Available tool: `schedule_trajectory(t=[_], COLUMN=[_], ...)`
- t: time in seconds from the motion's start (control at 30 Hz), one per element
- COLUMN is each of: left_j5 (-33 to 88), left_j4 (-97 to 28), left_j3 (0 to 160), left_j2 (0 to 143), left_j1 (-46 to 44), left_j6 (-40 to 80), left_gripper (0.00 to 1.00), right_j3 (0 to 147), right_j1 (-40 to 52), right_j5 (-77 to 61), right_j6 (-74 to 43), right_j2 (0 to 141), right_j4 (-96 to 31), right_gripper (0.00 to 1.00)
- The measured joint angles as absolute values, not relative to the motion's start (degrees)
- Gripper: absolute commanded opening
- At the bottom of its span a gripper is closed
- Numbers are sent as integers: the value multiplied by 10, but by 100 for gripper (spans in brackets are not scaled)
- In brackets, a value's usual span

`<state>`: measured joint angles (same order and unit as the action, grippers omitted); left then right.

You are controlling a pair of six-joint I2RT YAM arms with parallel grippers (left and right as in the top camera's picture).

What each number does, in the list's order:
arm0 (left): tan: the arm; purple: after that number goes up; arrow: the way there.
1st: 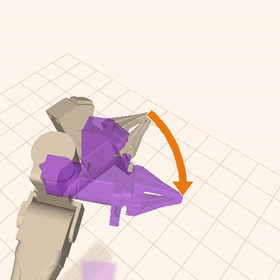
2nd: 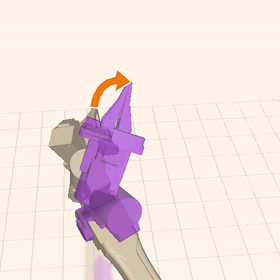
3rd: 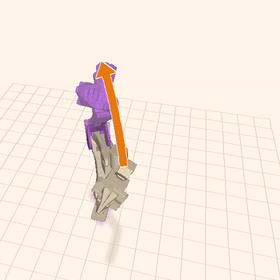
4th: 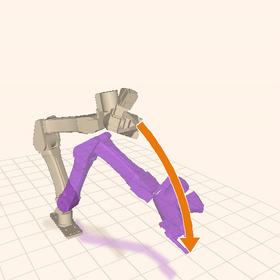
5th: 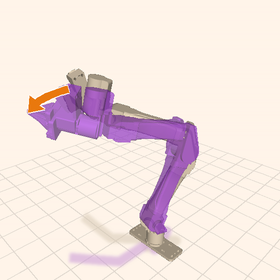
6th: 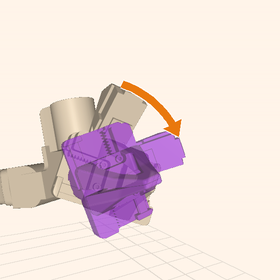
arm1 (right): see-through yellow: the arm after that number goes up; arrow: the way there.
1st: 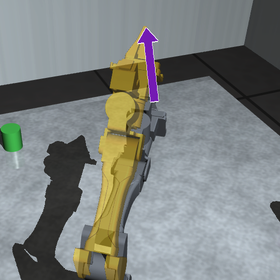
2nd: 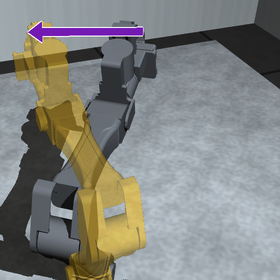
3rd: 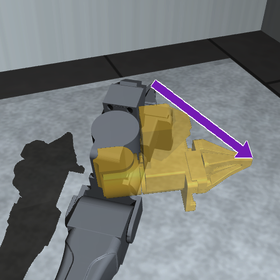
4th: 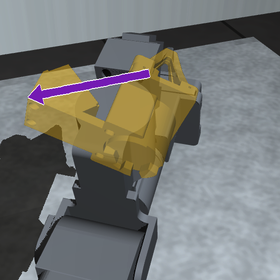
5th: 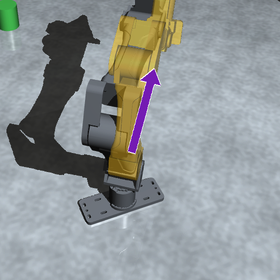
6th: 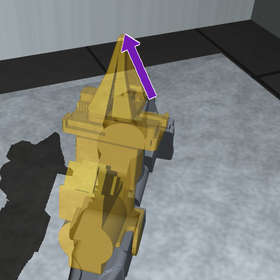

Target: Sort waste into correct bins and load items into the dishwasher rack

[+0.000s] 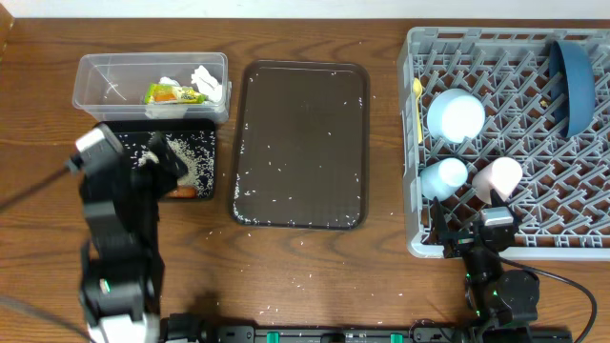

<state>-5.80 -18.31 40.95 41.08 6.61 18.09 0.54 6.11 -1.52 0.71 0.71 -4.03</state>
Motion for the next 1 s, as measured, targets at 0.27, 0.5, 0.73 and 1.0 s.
schedule_trajectory(t=[0.27, 0.5, 0.73, 1.0], left_j5=[-51, -51, -53, -53], left_j4=[-22, 20, 29, 3], left_j3=[185, 81, 40, 7], left_j2=[227, 119, 52, 7], left_j1=[58, 22, 18, 18], left_j6=[129, 88, 70, 66], left_gripper=[98, 98, 98, 98], right_j3=[5, 5, 5, 5], right_j1=[61, 61, 61, 61], right_j5=[-15, -15, -15, -15], right_j6=[7, 7, 7, 7], right_j2=[7, 7, 7, 7], right_j4=[-40, -40, -40, -40], right_gripper=[99, 99, 99, 99])
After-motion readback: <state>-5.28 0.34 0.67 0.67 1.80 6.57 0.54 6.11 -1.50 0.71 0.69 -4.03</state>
